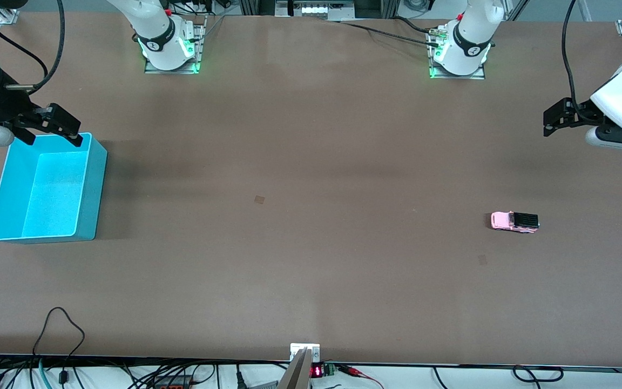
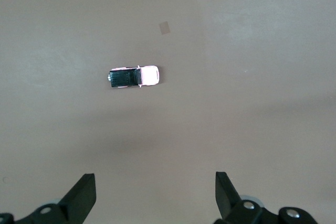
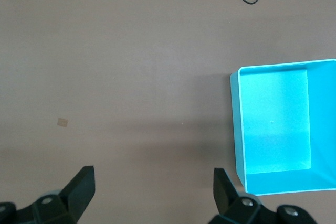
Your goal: Wind and store pink jeep toy
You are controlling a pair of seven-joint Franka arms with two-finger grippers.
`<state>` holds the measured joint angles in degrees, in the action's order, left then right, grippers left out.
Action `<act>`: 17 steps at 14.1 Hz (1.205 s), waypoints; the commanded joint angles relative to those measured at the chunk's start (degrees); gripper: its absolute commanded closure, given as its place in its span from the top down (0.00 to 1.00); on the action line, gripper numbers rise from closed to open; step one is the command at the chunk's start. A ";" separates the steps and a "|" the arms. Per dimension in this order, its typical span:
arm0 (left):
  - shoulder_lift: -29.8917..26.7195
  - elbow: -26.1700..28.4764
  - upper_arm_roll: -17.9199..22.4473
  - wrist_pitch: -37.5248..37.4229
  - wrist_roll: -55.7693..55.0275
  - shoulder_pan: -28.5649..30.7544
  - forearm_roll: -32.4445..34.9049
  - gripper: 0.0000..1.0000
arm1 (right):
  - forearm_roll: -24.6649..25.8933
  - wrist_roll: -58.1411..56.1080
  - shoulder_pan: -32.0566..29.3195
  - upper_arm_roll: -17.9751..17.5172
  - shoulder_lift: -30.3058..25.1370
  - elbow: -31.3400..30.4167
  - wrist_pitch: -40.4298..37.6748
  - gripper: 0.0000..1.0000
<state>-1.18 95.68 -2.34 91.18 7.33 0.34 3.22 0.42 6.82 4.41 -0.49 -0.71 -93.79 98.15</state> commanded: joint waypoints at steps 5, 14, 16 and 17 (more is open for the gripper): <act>1.00 -2.16 0.14 -2.41 -0.12 -0.42 1.00 1.00 | 0.81 -0.31 0.52 0.40 -0.17 0.89 -1.21 1.00; 0.92 -2.07 0.14 -2.76 -0.12 -0.34 0.48 1.00 | 0.81 -0.40 0.52 0.40 -0.26 0.89 -1.21 1.00; 0.92 -2.07 0.14 -2.76 -0.12 -0.34 0.48 1.00 | 0.81 -0.40 0.52 0.40 -0.26 0.97 -1.21 1.00; 0.92 -2.07 0.14 -2.76 -0.21 -0.34 0.48 1.00 | 0.81 -0.40 0.52 0.40 -0.26 0.97 -1.21 1.00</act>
<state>-1.07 95.48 -2.35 89.78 7.33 0.34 3.22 0.42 6.82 4.41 -0.49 -0.72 -93.78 98.11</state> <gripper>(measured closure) 0.000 0.000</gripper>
